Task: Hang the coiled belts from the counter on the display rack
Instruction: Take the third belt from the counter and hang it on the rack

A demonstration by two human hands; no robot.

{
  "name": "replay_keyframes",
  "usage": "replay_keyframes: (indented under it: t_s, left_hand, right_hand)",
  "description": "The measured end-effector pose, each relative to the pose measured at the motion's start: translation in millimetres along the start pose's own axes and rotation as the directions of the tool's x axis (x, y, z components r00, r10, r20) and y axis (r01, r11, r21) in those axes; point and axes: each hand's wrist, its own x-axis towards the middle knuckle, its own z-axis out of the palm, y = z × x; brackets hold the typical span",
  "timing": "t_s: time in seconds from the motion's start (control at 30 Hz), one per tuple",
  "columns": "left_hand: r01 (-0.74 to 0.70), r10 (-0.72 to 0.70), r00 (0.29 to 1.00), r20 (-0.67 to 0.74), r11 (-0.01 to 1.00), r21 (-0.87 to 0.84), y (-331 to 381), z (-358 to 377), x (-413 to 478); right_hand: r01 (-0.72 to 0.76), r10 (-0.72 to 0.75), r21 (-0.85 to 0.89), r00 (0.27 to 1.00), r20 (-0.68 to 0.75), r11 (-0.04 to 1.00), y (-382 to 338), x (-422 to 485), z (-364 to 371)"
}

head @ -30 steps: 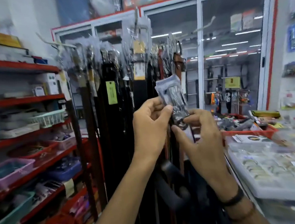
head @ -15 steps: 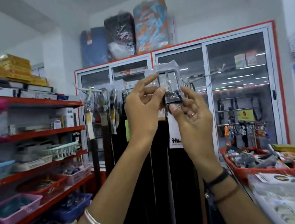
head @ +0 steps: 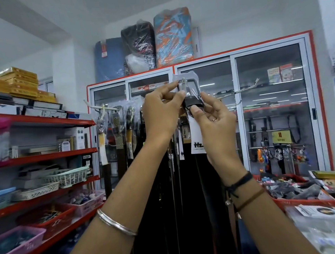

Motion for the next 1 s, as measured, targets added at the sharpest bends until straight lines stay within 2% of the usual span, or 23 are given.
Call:
replay_keyframes:
  t_s: [0.2, 0.23, 0.3, 0.37, 0.47, 0.57, 0.67, 0.87, 1.0]
  left_hand:
    - [-0.007, 0.006, 1.000, 0.019, 1.000, 0.023, -18, -3, -6]
    - [-0.030, 0.028, 0.999, 0.028, 0.998, 0.054, -21, -5, -7]
    - [-0.136, 0.129, 0.991, 0.046, 0.964, 0.229, -29, -10, -7]
    - [-0.276, 0.254, 0.961, 0.107, 0.869, 0.410, -36, -17, -4]
    - [-0.436, 0.354, 0.900, 0.255, 0.724, 0.535, -48, -27, 2]
    - [-0.569, 0.391, 0.822, 0.415, 0.527, 0.631, -60, -32, 10]
    - [-0.587, 0.364, 0.805, 0.469, 0.373, 0.718, -73, -33, 18]
    - [-0.574, 0.285, 0.819, 0.498, 0.397, 0.716, -85, -32, 20]
    - [-0.578, 0.269, 0.814, 0.514, 0.463, 0.672, -86, -40, 12]
  right_hand:
    - [0.019, -0.014, -0.067, 0.997, 0.074, 0.998, 17, -6, -7]
    - [0.036, -0.027, -0.096, 0.995, 0.094, 0.995, 21, -7, -10]
    - [0.120, -0.094, -0.206, 0.987, 0.130, 0.971, 28, -5, -14]
    - [0.257, -0.209, -0.343, 0.963, 0.172, 0.904, 34, 0, -20]
    - [0.444, -0.333, -0.449, 0.892, 0.307, 0.775, 42, 12, -28]
    - [0.525, -0.350, -0.485, 0.843, 0.408, 0.700, 51, 24, -30]
    - [0.577, -0.362, -0.553, 0.813, 0.456, 0.601, 65, 34, -31]
    - [0.603, -0.362, -0.587, 0.796, 0.485, 0.541, 78, 39, -32]
    - [0.578, -0.367, -0.603, 0.816, 0.446, 0.550, 74, 31, -29]
